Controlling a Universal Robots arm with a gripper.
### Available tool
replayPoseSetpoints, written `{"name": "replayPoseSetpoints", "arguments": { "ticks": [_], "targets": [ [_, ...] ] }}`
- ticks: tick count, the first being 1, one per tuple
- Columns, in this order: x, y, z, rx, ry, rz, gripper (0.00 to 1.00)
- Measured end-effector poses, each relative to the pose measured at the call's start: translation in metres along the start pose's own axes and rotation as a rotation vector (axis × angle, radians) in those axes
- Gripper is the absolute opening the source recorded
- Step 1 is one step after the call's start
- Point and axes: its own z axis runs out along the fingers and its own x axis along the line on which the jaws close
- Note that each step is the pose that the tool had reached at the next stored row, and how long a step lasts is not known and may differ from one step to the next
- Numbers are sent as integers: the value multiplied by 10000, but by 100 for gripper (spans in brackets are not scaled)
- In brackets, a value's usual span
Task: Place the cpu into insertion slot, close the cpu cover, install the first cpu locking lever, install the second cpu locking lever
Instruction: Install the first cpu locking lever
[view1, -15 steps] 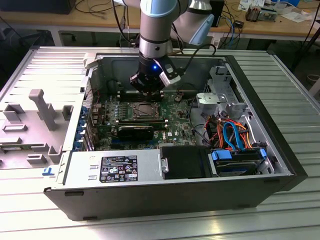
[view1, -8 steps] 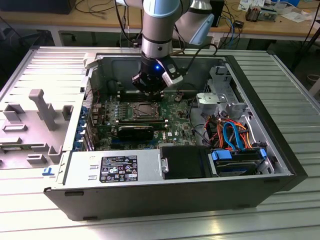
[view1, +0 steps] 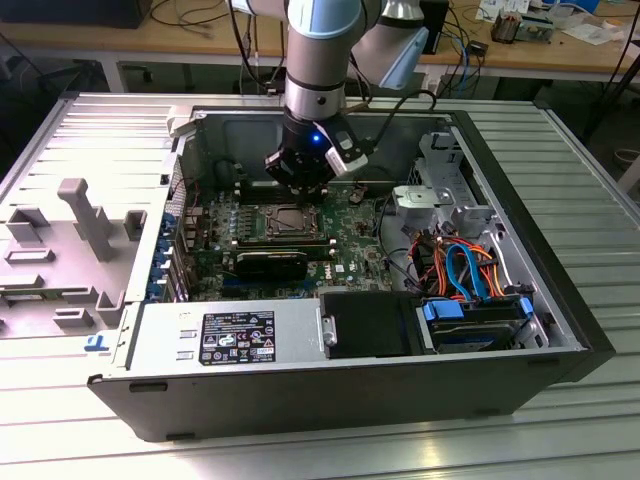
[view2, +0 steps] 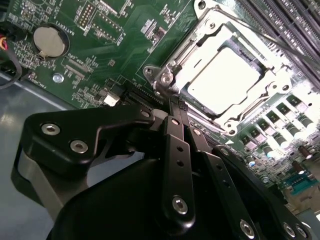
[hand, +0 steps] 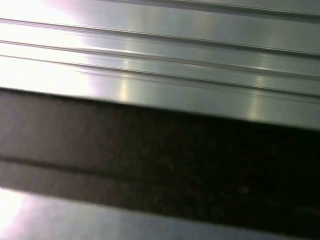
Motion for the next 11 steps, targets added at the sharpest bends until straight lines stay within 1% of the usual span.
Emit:
{"name": "replayPoseSetpoints", "arguments": {
  "ticks": [4, 5, 6, 11],
  "targets": [
    [3, -20, 9, 3, 1, 2, 11],
    [17, -18, 11, 0, -3, 0, 11],
    [59, -12, 12, 4, -17, 0, 11],
    [122, -3, 15, 8, -44, -1, 11]
  ]
}}
